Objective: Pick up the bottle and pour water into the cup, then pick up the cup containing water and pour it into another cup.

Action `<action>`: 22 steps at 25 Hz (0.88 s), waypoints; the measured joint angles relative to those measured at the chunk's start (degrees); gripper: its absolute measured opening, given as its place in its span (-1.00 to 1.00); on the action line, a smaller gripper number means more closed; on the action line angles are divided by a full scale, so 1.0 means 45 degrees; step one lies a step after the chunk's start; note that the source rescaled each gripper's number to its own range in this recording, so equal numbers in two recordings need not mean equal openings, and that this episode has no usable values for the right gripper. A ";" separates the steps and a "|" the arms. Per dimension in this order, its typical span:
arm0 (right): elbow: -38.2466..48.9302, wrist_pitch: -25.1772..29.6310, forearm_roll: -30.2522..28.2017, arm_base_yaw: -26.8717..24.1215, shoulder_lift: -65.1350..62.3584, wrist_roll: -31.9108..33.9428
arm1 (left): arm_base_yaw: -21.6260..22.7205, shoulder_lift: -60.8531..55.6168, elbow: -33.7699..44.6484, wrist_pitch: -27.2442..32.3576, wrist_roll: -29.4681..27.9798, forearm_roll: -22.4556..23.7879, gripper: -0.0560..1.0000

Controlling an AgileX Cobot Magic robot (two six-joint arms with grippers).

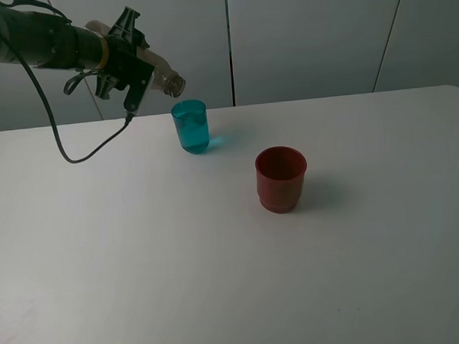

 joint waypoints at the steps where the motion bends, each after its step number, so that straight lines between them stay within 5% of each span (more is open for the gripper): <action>1: 0.0000 0.0000 0.0000 0.0000 0.0000 0.0000 | 0.0000 0.0000 0.0000 -0.0033 0.0000 -0.0028 -0.89; 9: 0.0000 0.0000 0.0000 0.0000 0.0000 0.0000 | -0.0071 0.0000 0.0000 -0.0753 -0.0221 -0.1390 -0.89; 12: 0.0000 0.0000 0.0000 0.0000 0.0000 0.0000 | -0.0071 -0.0050 0.0000 -0.0753 -0.1188 -0.2104 -0.89; 18: 0.0000 0.0000 0.0000 0.0000 0.0000 0.0000 | -0.0071 -0.0445 0.0027 -0.0753 -0.7997 -0.3221 -0.89; 22: 0.0000 0.0000 0.0000 0.0000 0.0000 0.0000 | 0.0262 -0.1179 0.0887 -0.2564 -1.1029 -0.3489 -0.89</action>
